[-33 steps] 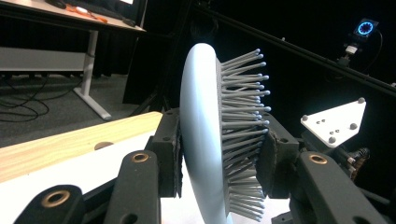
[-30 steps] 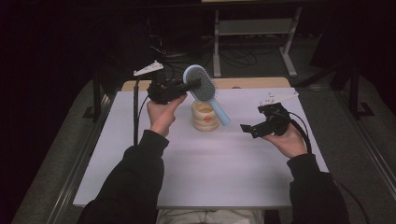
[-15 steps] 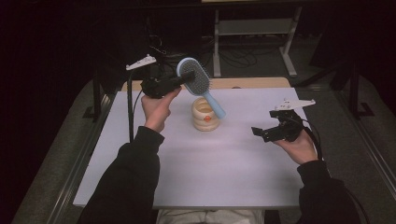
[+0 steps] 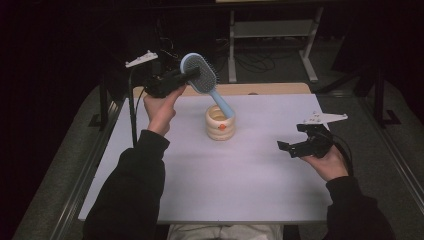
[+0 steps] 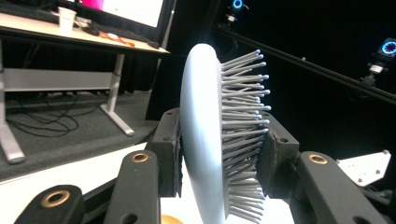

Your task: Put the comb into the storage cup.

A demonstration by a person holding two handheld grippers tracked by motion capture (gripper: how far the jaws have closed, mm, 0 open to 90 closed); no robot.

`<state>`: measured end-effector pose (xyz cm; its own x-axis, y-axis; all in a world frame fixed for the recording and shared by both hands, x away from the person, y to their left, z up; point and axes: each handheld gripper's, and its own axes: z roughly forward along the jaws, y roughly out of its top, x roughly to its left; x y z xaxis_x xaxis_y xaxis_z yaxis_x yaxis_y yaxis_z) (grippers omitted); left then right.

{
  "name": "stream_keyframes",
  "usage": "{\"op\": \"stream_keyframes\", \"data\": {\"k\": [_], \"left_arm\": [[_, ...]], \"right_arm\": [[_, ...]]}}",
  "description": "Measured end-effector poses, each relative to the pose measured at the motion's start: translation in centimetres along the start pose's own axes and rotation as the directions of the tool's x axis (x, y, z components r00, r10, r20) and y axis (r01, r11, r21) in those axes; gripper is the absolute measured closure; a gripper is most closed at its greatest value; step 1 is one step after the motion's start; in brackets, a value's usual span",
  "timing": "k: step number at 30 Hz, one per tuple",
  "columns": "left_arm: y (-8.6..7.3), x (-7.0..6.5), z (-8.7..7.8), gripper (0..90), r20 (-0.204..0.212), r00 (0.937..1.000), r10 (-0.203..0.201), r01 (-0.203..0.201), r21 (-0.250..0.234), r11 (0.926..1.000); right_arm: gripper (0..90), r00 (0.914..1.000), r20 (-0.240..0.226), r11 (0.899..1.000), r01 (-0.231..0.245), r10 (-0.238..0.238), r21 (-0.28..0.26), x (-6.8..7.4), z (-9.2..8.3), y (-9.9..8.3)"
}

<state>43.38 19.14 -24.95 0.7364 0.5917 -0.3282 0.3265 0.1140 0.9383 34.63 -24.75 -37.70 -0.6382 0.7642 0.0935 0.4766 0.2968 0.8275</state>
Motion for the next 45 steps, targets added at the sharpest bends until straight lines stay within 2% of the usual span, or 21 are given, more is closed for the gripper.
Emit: {"op": "stream_keyframes", "data": {"k": [9, 12, 14, 18, 21, 24, 30, 36, 45], "left_arm": [[0.3, 0.8, 0.1, 57.6, -0.033, 0.999, 0.03, -0.029, 0.01, 0.9995], [0.2, 1.1, 0.3, 57.5, -0.043, 0.9986, 0.029, -0.028, 0.016, 0.9995], [0.0, 1.4, 0.5, 57.5, -0.033, 0.9993, 0.018, -0.017, 0.02, 0.9996], [-0.2, 1.5, 1.1, 57.5, -0.049, 0.9983, 0.033, -0.032, 0.031, 0.999], [-0.4, 1.9, 1.4, 57.4, -0.055, 0.9982, 0.024, -0.022, 0.03, 0.9993], [-0.6, 2.3, 1.7, 57.5, -0.058, 0.998, 0.027, -0.025, 0.04, 0.9989], [-1.1, 2.6, 2.3, 57.4, -0.063, 0.9963, 0.059, -0.054, 0.068, 0.9962], [-1.8, 2.9, 3.0, 57.4, -0.071, 0.9959, 0.057, -0.051, 0.09, 0.9946], [-2.8, 3.3, 3.5, 57.3, -0.071, 0.9962, 0.05, -0.043, 0.106, 0.9934]], "right_arm": [[0.0, 1.0, -0.004, 1.0, 0.008, -0.008, 0.01, -0.3, -0.3, -1.5], [0.0, 0.9999, 0.0, 1.0, 0.014, -0.014, 0.014, -0.4, -0.4, -2.0], [0.0, 0.9999, 0.002, 1.0, 0.013, -0.013, 0.015, -0.5, -0.5, -2.3], [0.0, 0.9999, 0.012, 1.0, 0.011, -0.01, -0.005, -0.6, -1.1, -2.5], [0.0, 0.9998, 0.02, 0.999, 0.001, 0.0, -0.034, -0.8, -1.7, -2.7], [0.0, 0.9997, 0.023, 0.999, -0.01, 0.011, -0.035, -1.0, -1.9, -3.0], [0.0, 0.9991, 0.036, 0.999, -0.022, 0.024, -0.048, -1.3, -2.3, -3.5], [0.0, 0.9992, 0.035, 0.999, -0.021, 0.022, -0.03, -1.1, -2.2, -3.9], [0.0, 0.9986, 0.045, 0.999, -0.026, 0.028, -0.047, -1.1, -2.4, -3.8]]}}
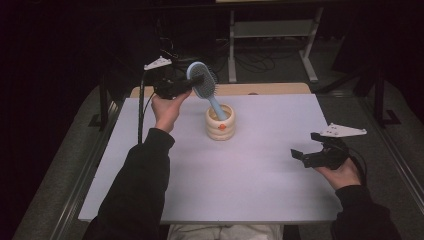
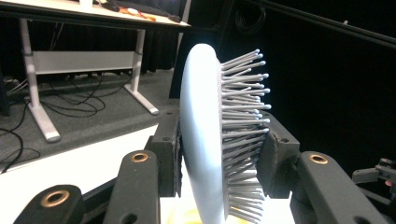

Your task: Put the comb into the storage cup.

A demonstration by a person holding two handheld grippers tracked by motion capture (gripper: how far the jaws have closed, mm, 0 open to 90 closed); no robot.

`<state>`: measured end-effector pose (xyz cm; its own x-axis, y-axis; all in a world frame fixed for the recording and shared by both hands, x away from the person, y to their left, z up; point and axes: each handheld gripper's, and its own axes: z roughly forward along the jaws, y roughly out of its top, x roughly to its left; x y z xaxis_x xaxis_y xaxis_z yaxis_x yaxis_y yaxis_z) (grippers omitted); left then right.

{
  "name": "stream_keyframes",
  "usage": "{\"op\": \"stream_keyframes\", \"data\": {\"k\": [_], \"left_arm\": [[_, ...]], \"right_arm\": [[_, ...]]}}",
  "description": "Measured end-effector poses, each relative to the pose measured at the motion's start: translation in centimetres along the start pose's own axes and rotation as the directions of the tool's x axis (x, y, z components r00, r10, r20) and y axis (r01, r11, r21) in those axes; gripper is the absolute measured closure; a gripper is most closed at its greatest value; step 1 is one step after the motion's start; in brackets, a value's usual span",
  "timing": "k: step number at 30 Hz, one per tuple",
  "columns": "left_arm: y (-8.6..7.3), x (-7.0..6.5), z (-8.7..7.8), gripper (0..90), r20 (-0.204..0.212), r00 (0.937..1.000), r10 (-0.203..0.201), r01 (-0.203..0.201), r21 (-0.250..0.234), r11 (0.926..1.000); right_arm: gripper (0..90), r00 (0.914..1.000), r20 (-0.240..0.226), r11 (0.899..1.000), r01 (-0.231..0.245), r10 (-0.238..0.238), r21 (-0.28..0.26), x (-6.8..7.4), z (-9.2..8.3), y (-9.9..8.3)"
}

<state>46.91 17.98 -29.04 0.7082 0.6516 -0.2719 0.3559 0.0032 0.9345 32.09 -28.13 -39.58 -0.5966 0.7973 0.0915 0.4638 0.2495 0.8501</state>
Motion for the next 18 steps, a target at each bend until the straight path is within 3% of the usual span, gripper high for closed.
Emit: {"op": "stream_keyframes", "data": {"k": [15, 18], "left_arm": [[-1.5, 0.2, 1.5, 57.3, -0.004, 0.9998, -0.02, 0.02, 0.027, 0.9994], [-2.1, 0.1, 1.9, 57.2, 0.006, 0.9992, -0.041, 0.041, 0.026, 0.9988]], "right_arm": [[0.0, 0.9999, -0.014, 1.0, -0.005, 0.005, 0.006, 0.1, 0.2, 0.0], [0.0, 0.9997, -0.021, 1.0, -0.009, 0.009, 0.006, 0.1, 0.3, 0.0]]}}
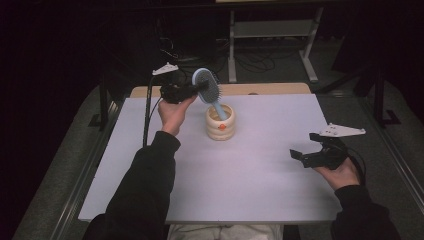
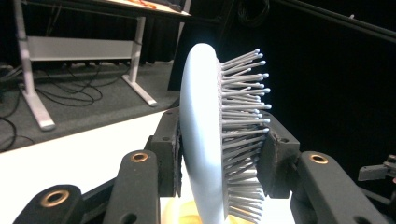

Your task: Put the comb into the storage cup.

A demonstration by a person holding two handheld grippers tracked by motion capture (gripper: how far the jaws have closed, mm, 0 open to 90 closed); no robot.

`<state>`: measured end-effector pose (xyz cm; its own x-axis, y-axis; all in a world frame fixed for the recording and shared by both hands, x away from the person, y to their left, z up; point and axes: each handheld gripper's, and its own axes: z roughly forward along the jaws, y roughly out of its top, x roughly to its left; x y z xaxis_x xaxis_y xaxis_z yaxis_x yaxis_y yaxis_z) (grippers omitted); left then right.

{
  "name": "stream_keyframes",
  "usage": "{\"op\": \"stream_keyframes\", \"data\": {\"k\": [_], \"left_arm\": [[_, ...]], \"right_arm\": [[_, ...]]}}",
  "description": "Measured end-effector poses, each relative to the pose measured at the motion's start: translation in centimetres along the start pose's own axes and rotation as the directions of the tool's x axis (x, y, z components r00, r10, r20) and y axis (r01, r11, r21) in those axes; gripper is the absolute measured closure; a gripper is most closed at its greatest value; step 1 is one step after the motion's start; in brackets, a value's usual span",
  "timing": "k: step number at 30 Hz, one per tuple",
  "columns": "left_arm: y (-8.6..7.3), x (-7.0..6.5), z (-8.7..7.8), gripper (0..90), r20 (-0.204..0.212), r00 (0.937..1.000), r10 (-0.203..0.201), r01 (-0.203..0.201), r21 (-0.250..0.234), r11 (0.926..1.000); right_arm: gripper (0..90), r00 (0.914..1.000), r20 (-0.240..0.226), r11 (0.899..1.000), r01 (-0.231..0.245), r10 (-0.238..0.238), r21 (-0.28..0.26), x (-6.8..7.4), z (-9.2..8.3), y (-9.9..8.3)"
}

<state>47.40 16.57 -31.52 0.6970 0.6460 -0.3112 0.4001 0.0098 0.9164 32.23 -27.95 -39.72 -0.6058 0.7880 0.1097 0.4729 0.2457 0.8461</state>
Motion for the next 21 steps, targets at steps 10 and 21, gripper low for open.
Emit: {"op": "stream_keyframes", "data": {"k": [10, 21], "left_arm": [[-0.8, 0.0, 0.6, 57.0, -0.015, 0.9999, -0.007, 0.007, 0.018, 0.9998], [-1.8, 0.8, 1.0, 56.9, -0.046, 0.9981, -0.042, 0.043, 0.029, 0.9987]], "right_arm": [[0.0, 0.9999, -0.01, 1.0, -0.012, 0.012, 0.001, -0.1, 0.0, -0.1], [0.0, 0.9998, -0.01, 1.0, -0.017, 0.017, 0.007, -0.2, 0.1, -0.2]]}}
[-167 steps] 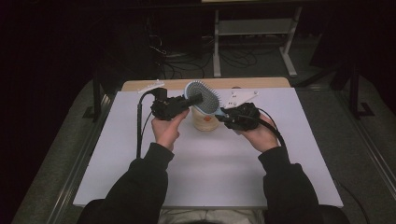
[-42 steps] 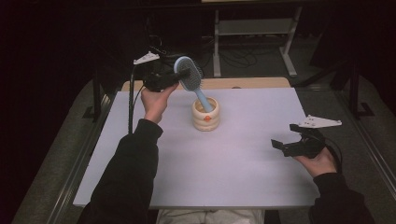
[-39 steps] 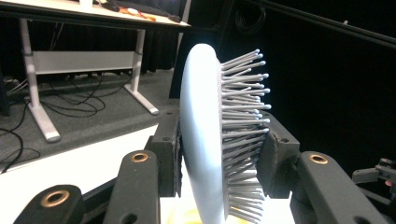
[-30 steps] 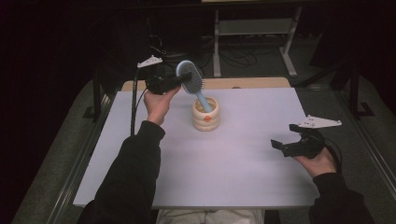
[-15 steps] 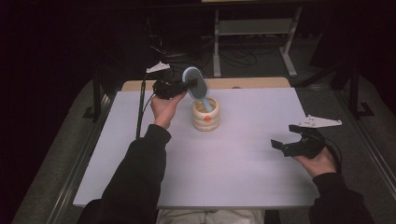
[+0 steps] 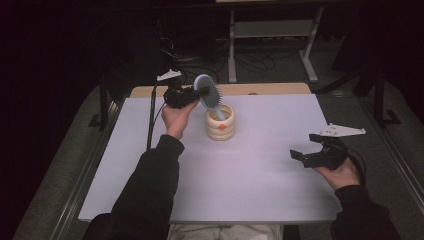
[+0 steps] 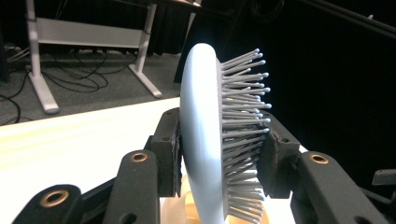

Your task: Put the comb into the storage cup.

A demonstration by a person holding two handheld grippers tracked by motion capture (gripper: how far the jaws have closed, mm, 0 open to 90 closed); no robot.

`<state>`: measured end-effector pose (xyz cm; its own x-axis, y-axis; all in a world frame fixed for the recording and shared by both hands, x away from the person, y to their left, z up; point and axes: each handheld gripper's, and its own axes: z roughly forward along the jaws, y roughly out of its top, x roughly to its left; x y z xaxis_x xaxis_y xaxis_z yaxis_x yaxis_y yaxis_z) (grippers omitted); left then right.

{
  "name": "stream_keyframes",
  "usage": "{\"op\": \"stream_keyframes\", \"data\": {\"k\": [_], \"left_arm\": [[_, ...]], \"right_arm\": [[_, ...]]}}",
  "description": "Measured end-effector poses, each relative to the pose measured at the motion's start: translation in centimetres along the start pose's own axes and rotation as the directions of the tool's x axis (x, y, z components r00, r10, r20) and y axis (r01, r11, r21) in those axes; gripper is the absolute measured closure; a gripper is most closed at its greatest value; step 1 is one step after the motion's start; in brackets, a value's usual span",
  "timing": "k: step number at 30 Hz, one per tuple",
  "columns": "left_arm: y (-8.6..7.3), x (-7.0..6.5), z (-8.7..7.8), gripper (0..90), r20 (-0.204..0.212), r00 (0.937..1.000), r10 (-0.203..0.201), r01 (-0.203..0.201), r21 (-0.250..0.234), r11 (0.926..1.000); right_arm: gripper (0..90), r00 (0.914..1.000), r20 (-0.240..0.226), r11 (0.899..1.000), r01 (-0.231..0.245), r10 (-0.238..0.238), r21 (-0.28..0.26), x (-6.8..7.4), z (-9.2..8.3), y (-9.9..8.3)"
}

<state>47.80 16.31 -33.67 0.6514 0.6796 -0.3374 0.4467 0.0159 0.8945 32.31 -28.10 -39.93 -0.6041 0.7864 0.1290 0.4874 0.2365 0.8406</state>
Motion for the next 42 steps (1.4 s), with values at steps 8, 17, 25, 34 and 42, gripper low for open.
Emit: {"op": "stream_keyframes", "data": {"k": [8, 17, 25, 34, 42], "left_arm": [[-0.7, 0.2, 0.7, 55.9, 0.003, 0.9997, -0.026, 0.026, 0.016, 0.9995], [-0.9, 1.3, 0.4, 45.8, -0.007, 0.999, -0.044, 0.044, 0.035, 0.9984], [-1.3, 1.4, -0.5, 30.4, -0.026, 0.999, 0.035, -0.033, 0.061, 0.9976], [-1.2, 1.6, -2.1, 11.8, 0.047, 0.9979, 0.045, -0.048, 0.048, 0.9977], [-0.9, 1.5, -3.4, 0.0, 0.043, 0.9942, 0.098, -0.101, 0.071, 0.9924]], "right_arm": [[0.0, 1.0, 0.0, 1.0, -0.001, 0.001, 0.001, 0.0, 0.0, 0.0], [0.0, 1.0, -0.001, 1.0, -0.003, 0.003, 0.012, 0.0, 0.1, -0.1], [0.0, 1.0, 0.002, 1.0, -0.001, 0.001, 0.026, 0.0, 0.3, -0.2], [0.0, 1.0, 0.001, 0.999, 0.005, -0.006, 0.035, 0.2, 0.3, -0.3], [0.0, 0.9999, 0.009, 0.999, 0.01, -0.011, 0.04, 0.2, 0.4, -0.3]]}}
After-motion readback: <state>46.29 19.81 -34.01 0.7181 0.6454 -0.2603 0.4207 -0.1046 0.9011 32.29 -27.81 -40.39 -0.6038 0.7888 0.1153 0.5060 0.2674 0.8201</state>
